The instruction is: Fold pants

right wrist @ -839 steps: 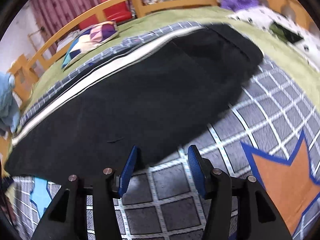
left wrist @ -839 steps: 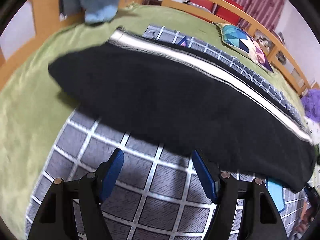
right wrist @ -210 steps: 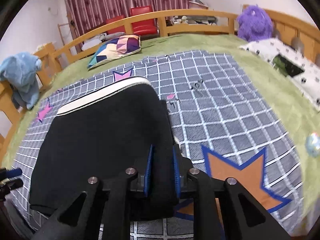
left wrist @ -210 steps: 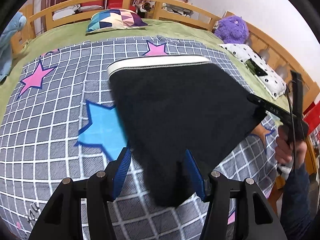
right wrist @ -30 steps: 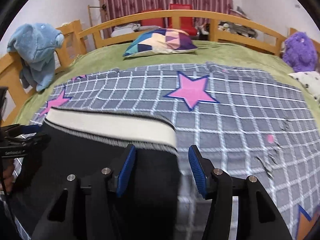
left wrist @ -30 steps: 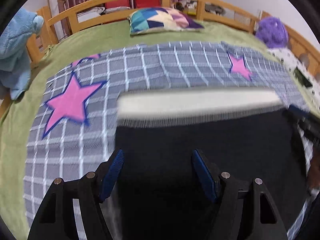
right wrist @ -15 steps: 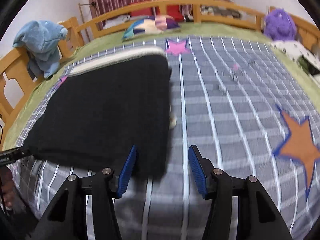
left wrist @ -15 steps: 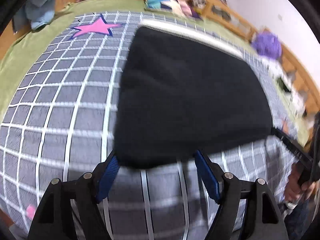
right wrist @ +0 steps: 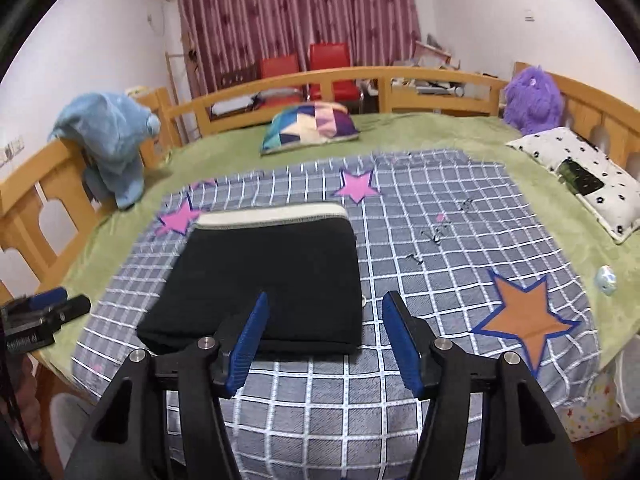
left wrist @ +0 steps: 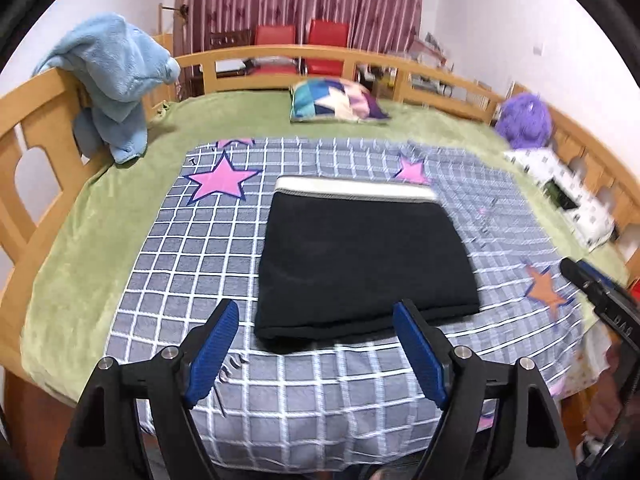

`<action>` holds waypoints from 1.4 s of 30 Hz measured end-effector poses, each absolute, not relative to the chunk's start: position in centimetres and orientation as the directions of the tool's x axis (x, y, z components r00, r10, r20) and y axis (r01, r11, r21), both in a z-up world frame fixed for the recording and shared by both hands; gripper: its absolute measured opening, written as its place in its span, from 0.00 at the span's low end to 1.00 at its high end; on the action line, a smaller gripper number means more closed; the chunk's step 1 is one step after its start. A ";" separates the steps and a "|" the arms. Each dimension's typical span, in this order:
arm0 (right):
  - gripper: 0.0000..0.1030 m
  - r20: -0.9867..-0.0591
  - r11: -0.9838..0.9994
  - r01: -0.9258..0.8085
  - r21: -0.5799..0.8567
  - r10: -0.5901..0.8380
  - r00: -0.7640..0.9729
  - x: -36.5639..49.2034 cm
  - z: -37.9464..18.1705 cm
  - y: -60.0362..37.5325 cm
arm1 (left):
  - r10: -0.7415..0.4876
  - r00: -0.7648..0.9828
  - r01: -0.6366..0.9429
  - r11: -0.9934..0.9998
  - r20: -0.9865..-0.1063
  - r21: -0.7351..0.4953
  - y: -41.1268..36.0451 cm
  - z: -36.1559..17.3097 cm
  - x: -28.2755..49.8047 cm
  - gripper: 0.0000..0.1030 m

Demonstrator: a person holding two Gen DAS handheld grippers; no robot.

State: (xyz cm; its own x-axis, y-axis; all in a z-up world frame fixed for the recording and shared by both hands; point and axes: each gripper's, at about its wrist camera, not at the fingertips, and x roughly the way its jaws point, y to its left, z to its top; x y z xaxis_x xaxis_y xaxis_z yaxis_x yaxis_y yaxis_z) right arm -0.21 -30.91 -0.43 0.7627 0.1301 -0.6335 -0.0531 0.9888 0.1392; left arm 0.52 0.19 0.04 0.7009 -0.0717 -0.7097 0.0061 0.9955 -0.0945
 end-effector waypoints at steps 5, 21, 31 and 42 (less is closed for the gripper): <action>0.90 -0.600 0.993 -0.030 0.116 0.094 0.794 -3.3 1.8 -30.6 | -0.044 0.727 0.002 0.998 -0.685 -0.062 -1.1 1.4 -2.0 0.85; 0.95 -0.597 0.999 -0.016 0.034 0.033 0.802 -8.0 3.4 -29.4 | 0.008 0.747 -0.004 1.000 -0.665 0.008 -3.2 3.5 -5.9 0.93; 0.95 -0.590 1.000 0.002 0.025 0.013 0.807 -8.4 3.7 -29.6 | 0.000 0.750 -0.005 1.000 -0.661 -0.005 -3.0 3.8 -6.3 0.93; 0.95 -0.586 1.000 0.011 0.021 0.003 0.810 -8.6 3.6 -29.7 | -0.002 0.749 -0.001 1.000 -0.663 -0.004 -3.0 3.6 -6.4 0.93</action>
